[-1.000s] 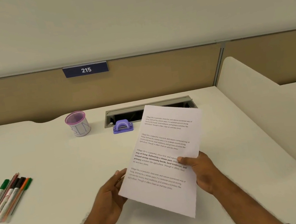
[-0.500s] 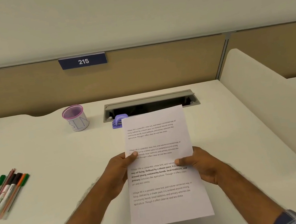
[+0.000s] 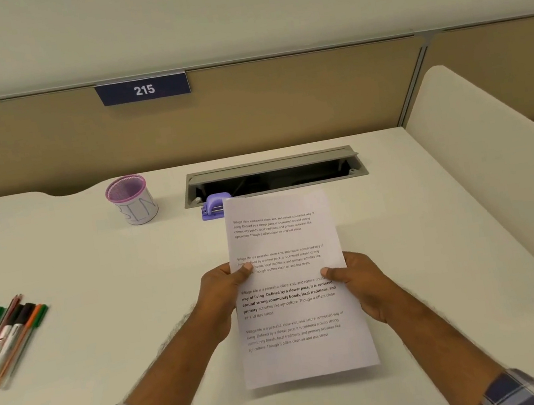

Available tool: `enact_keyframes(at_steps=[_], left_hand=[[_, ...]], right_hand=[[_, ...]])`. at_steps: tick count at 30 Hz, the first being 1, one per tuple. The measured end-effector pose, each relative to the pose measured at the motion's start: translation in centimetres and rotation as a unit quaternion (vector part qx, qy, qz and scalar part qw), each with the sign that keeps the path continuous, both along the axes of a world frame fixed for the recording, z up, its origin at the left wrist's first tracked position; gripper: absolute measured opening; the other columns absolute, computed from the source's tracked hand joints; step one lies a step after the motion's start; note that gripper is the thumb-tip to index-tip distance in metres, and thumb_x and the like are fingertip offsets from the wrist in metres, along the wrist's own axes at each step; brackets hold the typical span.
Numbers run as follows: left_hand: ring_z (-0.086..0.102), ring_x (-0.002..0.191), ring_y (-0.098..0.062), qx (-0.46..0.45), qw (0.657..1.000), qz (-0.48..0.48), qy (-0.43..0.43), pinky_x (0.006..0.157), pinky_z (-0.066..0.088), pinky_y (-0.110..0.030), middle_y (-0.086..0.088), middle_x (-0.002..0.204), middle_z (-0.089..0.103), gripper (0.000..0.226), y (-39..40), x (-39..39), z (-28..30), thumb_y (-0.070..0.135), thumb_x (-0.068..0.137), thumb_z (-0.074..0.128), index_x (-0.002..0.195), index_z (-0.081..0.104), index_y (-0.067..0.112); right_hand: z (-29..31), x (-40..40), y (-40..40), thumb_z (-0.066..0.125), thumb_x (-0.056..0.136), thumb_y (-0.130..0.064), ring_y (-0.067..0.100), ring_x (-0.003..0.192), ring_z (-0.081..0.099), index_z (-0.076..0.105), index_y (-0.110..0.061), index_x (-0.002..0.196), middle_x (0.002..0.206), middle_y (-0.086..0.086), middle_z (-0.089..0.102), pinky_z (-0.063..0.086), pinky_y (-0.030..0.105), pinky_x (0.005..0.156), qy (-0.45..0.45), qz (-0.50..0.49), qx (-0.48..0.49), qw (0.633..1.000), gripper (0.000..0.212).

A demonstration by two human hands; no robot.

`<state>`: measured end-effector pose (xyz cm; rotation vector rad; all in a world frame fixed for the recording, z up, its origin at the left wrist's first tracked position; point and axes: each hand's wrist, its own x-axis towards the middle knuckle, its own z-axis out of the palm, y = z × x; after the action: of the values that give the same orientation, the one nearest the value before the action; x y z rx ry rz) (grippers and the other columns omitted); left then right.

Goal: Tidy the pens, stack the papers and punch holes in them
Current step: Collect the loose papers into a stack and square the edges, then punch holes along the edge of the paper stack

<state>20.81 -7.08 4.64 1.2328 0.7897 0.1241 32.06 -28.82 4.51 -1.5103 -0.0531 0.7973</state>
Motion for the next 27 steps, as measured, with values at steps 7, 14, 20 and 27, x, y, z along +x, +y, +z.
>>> enact_keyframes(at_steps=[7, 14, 20, 27], left_hand=[[0.075, 0.089, -0.025, 0.059, 0.998, -0.007, 0.033, 0.08, 0.059, -0.036, -0.003, 0.097, 0.079, 0.018, 0.9, 1.6, -1.6, 0.023, 0.095, 0.064, 0.108, 0.071, 0.014], [0.068, 0.09, -0.019, 0.238, 0.97, 0.028, 0.049, 0.066, 0.046, -0.022, 0.002, 0.102, 0.07, 0.021, 4.7, 4.1, -2.1, 0.017, 0.089, 0.068, 0.109, 0.066, 0.021], [0.064, 0.09, -0.02, 0.435, 0.899, 0.006, 0.058, 0.083, 0.05, -0.031, 0.003, 0.105, 0.069, 0.028, 10.5, 8.7, 0.1, 0.014, 0.084, 0.068, 0.111, 0.067, 0.019], [0.057, 0.12, -0.029, 0.576, 0.796, -0.144, 0.118, 0.098, 0.047, -0.038, -0.006, 0.138, 0.058, 0.059, 15.4, 14.0, -0.1, 0.015, 0.083, 0.069, 0.139, 0.052, 0.02]], right_hand=[[-1.9, 1.4, 0.7, 0.066, 0.087, 0.0, 0.025, 0.086, 0.075, 0.072, -0.016, 0.096, 0.097, 0.005, 0.078, 0.06, 0.039, 0.074, 0.0, -0.051, -0.047, 0.998, 0.02], [-3.6, 2.5, 0.9, 0.066, 0.087, 0.0, 0.031, 0.088, 0.073, 0.072, -0.013, 0.098, 0.097, 0.009, 0.076, 0.059, 0.046, 0.083, 0.021, -0.078, -0.067, 0.995, 0.018], [-4.6, 2.3, 1.2, 0.067, 0.086, 0.001, 0.028, 0.084, 0.074, 0.073, -0.014, 0.094, 0.091, 0.005, 0.077, 0.059, 0.039, 0.073, 0.015, -0.097, -0.057, 0.994, 0.018], [-5.0, 2.2, 1.2, 0.068, 0.086, -0.001, 0.026, 0.085, 0.075, 0.073, -0.012, 0.098, 0.095, 0.005, 0.077, 0.061, 0.037, 0.074, -0.015, -0.094, -0.062, 0.994, 0.018]])
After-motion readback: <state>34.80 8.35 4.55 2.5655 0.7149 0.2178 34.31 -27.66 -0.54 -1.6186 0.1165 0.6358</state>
